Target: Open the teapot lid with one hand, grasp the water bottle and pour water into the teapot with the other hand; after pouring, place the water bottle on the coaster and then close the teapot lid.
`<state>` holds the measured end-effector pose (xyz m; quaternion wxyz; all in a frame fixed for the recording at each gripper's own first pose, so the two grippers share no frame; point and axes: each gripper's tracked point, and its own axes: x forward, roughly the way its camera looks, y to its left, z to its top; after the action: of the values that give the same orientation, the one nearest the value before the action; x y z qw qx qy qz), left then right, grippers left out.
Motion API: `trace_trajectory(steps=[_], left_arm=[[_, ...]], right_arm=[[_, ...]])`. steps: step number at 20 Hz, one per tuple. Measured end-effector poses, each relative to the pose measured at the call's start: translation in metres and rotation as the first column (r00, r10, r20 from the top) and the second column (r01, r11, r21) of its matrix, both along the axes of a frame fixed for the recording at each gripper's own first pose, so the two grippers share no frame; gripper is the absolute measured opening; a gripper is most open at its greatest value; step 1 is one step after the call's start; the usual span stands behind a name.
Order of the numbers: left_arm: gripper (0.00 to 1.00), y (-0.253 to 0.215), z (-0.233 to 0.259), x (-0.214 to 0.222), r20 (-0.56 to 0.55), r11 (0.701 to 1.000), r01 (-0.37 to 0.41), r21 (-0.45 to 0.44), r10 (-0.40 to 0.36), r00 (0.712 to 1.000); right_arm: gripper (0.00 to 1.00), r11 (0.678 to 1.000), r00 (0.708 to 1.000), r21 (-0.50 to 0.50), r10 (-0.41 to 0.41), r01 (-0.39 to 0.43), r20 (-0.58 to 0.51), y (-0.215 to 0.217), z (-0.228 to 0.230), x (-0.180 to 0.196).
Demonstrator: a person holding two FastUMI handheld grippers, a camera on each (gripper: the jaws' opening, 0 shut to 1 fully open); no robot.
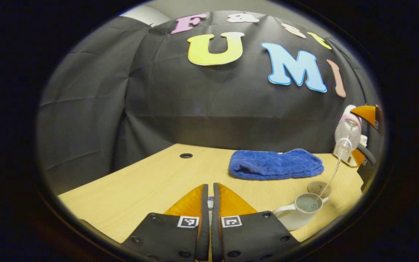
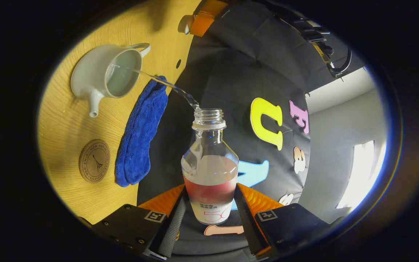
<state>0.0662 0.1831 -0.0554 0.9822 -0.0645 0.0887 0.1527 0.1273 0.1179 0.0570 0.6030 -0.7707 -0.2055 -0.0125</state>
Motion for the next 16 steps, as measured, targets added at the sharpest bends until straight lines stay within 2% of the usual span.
trace_trajectory(steps=[16], left_arm=[[0.09, -0.001, -0.002, 0.0, -0.017, 1.0, 0.003, 0.006, -0.003, 1.0]], right_arm=[[0.75, 0.997, 0.998, -0.074, 0.016, -0.012, 0.064, 0.005, 0.014, -0.001]])
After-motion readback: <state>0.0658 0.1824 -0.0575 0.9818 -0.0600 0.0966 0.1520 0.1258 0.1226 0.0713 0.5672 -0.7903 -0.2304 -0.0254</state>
